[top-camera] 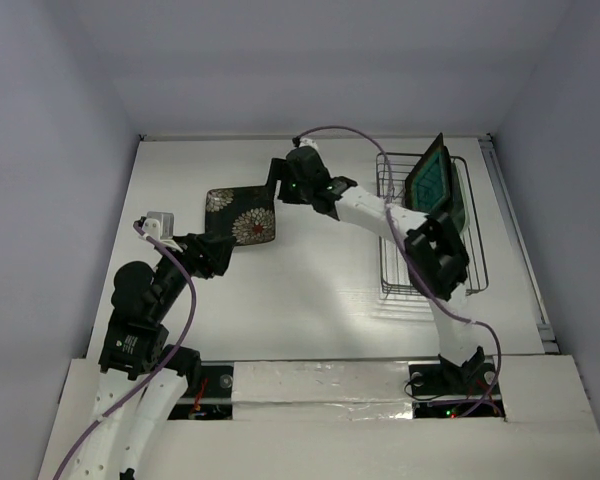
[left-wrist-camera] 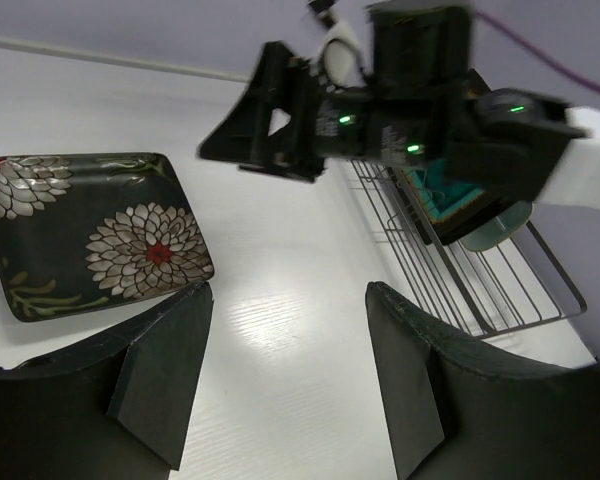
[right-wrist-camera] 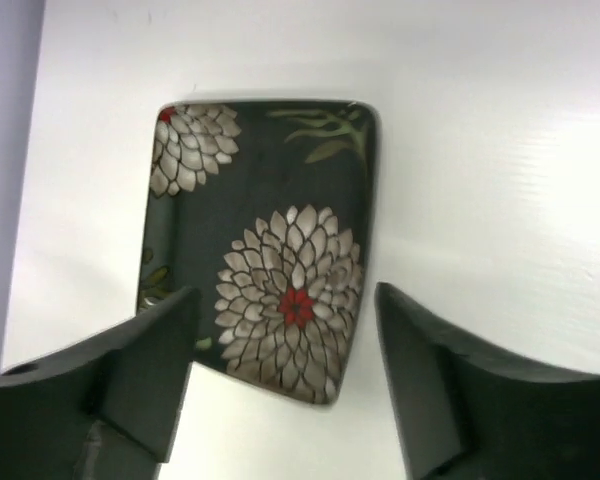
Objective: Unload the plates from the dish rack
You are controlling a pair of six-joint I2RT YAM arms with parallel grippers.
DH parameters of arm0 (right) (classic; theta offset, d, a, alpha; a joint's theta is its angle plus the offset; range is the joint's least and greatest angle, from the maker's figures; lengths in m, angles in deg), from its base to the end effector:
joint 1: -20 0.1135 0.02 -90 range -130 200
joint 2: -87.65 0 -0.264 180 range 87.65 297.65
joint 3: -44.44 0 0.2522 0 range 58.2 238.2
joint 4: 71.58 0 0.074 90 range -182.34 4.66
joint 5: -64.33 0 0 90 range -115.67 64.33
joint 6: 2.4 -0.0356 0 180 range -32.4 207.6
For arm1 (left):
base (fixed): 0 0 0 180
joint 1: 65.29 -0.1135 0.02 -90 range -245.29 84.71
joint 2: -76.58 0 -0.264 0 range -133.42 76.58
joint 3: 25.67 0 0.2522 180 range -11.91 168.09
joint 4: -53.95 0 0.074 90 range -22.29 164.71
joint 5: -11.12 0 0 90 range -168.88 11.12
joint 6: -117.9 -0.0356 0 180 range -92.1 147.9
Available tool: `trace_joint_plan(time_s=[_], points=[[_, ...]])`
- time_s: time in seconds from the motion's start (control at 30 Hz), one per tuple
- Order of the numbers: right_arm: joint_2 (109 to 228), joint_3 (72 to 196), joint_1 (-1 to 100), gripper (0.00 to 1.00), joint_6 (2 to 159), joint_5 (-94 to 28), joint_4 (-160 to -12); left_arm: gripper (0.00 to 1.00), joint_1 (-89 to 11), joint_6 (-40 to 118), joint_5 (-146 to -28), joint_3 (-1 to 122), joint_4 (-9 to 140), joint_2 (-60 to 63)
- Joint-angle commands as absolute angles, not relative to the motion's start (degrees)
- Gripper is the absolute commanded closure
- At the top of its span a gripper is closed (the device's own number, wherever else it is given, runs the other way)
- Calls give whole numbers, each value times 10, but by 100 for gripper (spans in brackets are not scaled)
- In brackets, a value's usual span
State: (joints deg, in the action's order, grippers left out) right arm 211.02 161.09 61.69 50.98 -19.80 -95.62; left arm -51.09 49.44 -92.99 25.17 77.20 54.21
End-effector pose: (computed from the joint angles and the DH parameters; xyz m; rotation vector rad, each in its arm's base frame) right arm 0.3830 0.3363 0.2485 -0.0330 2.1859 0.6976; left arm 0.1003 -0.0343 0.3441 0.1074 1.5167 -0.6840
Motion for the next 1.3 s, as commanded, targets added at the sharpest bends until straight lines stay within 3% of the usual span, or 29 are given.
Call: trace_joint_plan(time_s=[0.0, 0.03, 0.07, 0.13, 0.23, 0.27, 0.4, 0.5, 0.53, 0.63, 0.73, 1.27], points=[[1989, 1558, 614, 52, 599, -100, -982, 41, -508, 495, -931, 255, 754, 537], [1961, 1541, 606, 92, 630, -77, -996, 41, -508, 496, -931, 255, 754, 538], [1906, 1524, 583, 100, 642, -70, -1006, 41, -508, 495, -931, 255, 754, 538], [1848, 1475, 555, 100, 675, -60, -1028, 47, -508, 494, -935, 254, 752, 538], [1744, 1444, 495, 100, 715, -37, -1076, 62, -508, 495, -936, 254, 751, 540], [1724, 1435, 481, 100, 726, -17, -1093, 73, -508, 495, -935, 254, 751, 540], [1668, 1435, 425, 99, 757, 51, -1174, 92, -508, 494, -925, 255, 754, 536], [1662, 1436, 378, 87, 769, 74, -1210, 93, -503, 495, -924, 255, 754, 530], [1667, 1437, 357, 77, 777, 62, -1219, 90, -503, 496, -925, 255, 755, 529], [1686, 1459, 336, 61, 792, 29, -1233, 83, -503, 495, -929, 255, 754, 526], [1705, 1490, 317, 54, 803, 4, -1246, 80, -503, 495, -929, 255, 754, 524], [1802, 1511, 290, 59, 807, -40, -1239, 78, -503, 495, -934, 255, 754, 514]])
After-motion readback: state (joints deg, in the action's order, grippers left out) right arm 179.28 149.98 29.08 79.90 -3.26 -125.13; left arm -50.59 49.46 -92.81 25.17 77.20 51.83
